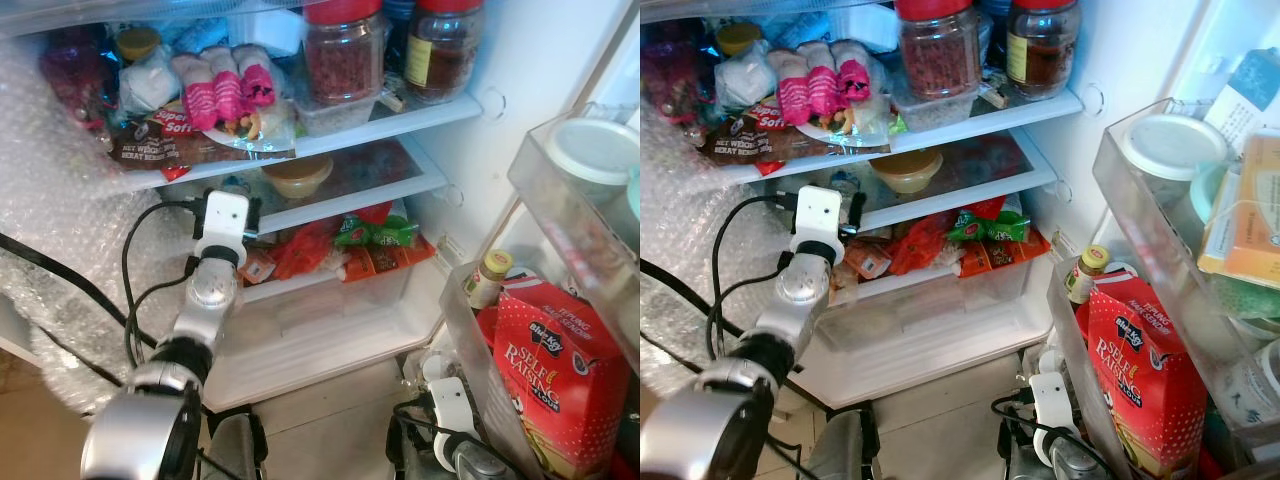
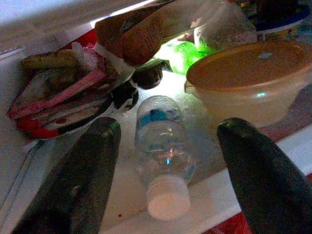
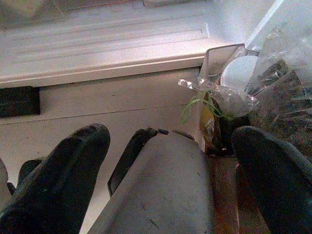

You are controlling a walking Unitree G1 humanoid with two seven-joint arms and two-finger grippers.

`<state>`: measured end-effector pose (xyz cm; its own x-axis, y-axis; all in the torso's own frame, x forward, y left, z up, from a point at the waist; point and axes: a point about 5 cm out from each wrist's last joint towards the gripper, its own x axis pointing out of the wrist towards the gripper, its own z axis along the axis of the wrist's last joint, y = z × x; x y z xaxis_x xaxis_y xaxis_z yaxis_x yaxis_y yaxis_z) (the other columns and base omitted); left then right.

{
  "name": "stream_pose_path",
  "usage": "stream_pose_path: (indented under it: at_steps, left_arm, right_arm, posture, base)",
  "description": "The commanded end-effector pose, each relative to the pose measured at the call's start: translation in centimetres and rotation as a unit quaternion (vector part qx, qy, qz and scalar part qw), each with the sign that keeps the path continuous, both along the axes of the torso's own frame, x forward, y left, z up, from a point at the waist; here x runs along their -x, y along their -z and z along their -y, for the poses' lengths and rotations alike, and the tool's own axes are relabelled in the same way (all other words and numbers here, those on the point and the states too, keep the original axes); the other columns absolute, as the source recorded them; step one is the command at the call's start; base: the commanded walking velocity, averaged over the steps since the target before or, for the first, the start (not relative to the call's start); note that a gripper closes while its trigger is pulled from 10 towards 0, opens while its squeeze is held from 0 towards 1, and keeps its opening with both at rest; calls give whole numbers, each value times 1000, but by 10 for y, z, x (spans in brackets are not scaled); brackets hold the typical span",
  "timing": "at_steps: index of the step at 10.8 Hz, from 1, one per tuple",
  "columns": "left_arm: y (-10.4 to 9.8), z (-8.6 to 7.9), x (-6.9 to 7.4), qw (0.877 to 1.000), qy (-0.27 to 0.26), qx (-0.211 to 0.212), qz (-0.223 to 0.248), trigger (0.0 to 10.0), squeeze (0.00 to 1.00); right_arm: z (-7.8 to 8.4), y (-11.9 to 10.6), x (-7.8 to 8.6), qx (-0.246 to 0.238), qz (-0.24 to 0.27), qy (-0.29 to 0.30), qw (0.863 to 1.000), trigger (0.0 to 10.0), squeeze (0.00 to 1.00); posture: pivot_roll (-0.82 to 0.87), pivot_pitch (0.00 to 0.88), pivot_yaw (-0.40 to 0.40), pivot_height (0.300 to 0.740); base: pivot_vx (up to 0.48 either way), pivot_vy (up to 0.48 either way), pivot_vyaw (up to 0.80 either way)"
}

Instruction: Restocking fridge

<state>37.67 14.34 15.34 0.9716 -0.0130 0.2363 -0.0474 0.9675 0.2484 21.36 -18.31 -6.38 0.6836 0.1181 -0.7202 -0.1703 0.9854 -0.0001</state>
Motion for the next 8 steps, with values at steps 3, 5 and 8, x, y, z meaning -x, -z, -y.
stream_pose_path:
  at_steps: [3, 5, 8]
  left_arm:
    - [10, 15, 26, 997, 64, -24, 48, 10000, 0]
    - [19, 15, 35, 997, 65, -20, 38, 10000, 0]
    - [20, 19, 40, 997, 72, -18, 33, 10000, 0]
  right_arm:
    - [-5, 32, 58, -10, -127, 1, 992, 10000, 0]
    - [-5, 32, 58, -9, -127, 0, 992, 10000, 0]
    - [-5, 32, 58, -11, -127, 1, 992, 10000, 0]
  posture:
    - [-47, 134, 60, 585]
    - [-38, 140, 56, 585]
    - [-43, 146, 57, 585]
  base:
    - [0, 0, 0]
    - [0, 0, 0]
    - [0, 0, 0]
